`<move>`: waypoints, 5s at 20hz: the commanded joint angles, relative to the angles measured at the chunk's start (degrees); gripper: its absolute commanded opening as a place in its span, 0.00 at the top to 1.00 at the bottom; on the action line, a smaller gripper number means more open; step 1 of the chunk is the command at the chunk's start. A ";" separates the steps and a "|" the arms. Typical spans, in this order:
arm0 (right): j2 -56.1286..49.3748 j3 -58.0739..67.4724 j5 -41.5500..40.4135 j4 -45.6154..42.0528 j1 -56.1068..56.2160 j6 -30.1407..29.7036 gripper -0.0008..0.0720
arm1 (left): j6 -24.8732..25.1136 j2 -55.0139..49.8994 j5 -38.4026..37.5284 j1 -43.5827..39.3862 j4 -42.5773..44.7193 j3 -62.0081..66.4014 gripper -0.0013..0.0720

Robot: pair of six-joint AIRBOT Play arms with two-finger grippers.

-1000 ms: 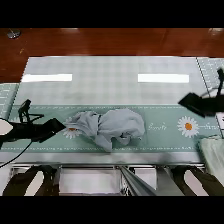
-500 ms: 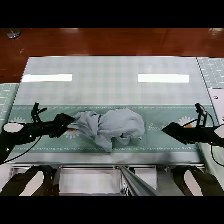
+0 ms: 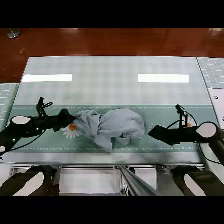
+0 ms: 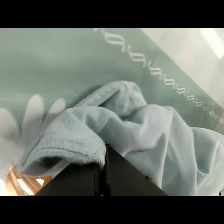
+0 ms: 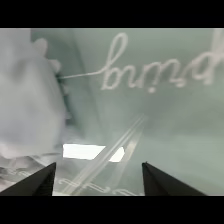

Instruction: Fold the shirts.

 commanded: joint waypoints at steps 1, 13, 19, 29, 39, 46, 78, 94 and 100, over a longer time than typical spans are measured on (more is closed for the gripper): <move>-6.25 0.02 -6.36 9.05 6.14 -2.54 0.15 | 3.30 -1.46 -2.45 -0.17 -0.44 2.91 0.96; -15.91 18.91 -7.85 20.74 6.82 -16.83 0.95 | 5.14 4.15 -6.75 0.31 -0.74 19.19 0.96; -15.91 68.54 8.81 -1.31 -2.19 -7.54 0.95 | 4.98 10.78 -2.89 0.50 -1.18 50.77 0.96; -2.25 96.74 30.53 -20.68 -3.02 -6.67 0.95 | 4.11 23.87 -5.27 11.39 3.26 72.02 0.96; 14.95 54.86 34.95 -5.31 -2.89 -1.66 0.95 | -9.05 33.94 -37.29 15.50 21.07 52.41 0.96; 14.27 23.65 18.36 -3.21 -2.73 -4.92 0.95 | -4.28 32.17 -20.61 10.69 16.28 13.68 0.96; 6.64 1.75 11.13 4.44 -30.58 -15.23 0.15 | -3.91 -3.48 -3.34 -23.61 -5.11 -2.38 0.03; 5.90 1.84 1.92 7.48 -10.95 -8.57 0.15 | 8.20 -7.43 8.00 -30.99 -18.18 6.82 0.96; -2.54 2.29 -2.49 11.56 -5.42 -10.86 0.15 | 8.83 -7.43 1.33 -29.70 -17.97 6.78 0.96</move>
